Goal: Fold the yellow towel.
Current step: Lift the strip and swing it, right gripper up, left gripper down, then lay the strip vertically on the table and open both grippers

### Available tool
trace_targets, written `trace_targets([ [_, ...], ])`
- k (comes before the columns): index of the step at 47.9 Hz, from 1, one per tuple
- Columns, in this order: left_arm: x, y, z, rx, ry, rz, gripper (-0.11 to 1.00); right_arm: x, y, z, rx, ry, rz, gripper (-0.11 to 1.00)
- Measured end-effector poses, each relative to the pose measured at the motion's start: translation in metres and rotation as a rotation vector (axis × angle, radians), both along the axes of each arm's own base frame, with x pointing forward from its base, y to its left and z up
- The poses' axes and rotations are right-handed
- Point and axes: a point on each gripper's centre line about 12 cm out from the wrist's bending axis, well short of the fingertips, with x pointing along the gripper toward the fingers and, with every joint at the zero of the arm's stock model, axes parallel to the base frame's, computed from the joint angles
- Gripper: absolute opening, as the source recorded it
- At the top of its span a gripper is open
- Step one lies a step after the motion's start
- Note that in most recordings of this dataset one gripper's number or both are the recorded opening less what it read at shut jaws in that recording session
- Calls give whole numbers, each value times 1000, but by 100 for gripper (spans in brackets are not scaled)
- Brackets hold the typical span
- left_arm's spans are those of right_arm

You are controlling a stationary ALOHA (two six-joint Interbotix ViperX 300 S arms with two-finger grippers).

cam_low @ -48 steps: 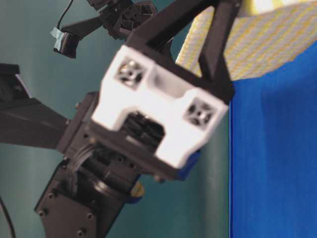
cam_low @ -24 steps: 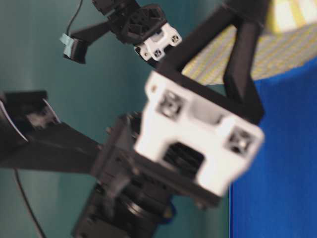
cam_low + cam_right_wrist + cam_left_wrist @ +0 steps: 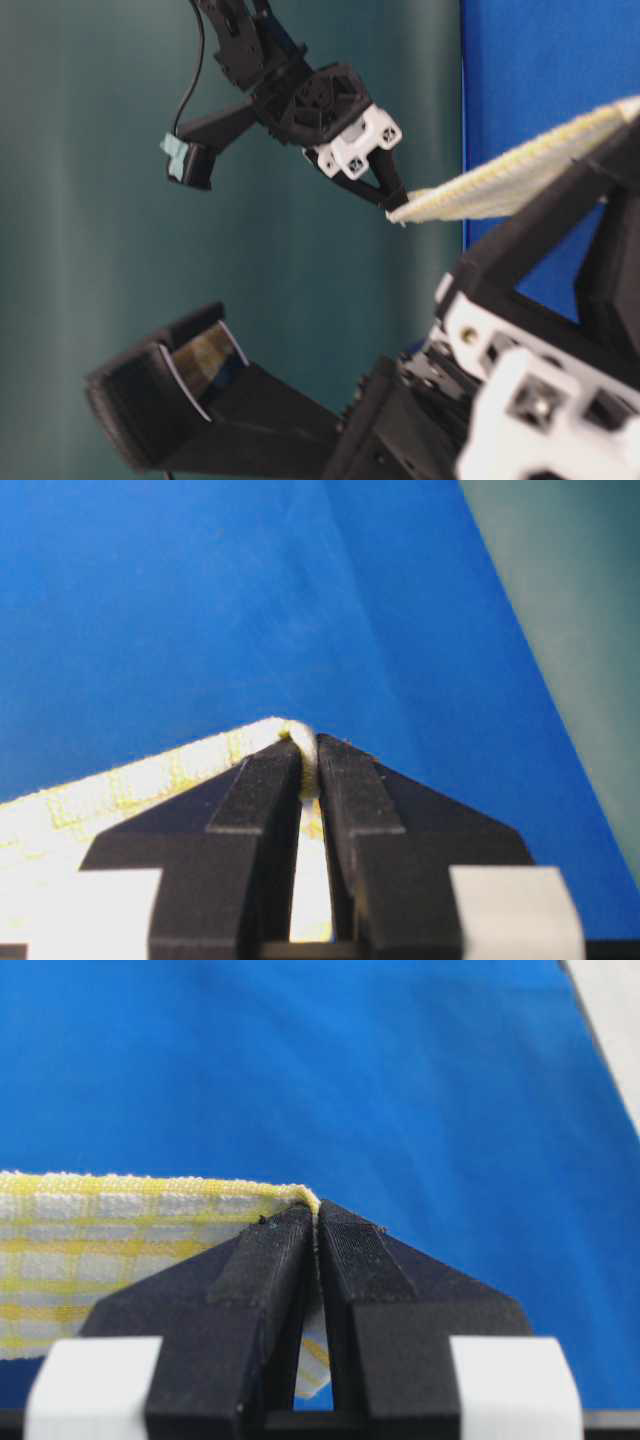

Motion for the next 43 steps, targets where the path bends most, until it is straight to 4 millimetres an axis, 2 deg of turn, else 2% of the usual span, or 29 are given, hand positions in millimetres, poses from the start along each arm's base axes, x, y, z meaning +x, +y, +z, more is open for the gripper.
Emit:
trace_targets([
  [19,-16,5,-18,-17,67,18,2,19,3,-15,4,34,39,7],
  [22,-18,8,-20,-19,77,25,2,20,4,-19,8,42,41,11],
  [25,-19,9,-22,-19,81,28,6,22,3,-24,12,50,40,23],
  [30,-19,11,-23,-18,87,33,17,23,3,-31,15,59,40,42],
  [34,-19,13,-23,-19,93,37,32,24,4,-32,13,57,42,58],
  [38,-19,15,-24,-18,102,41,51,25,6,-32,9,54,47,68],
  [40,-20,16,-25,-16,111,41,62,26,6,-32,7,53,49,71],
  [43,-21,17,-27,-14,126,44,72,26,6,-32,7,53,49,73],
])
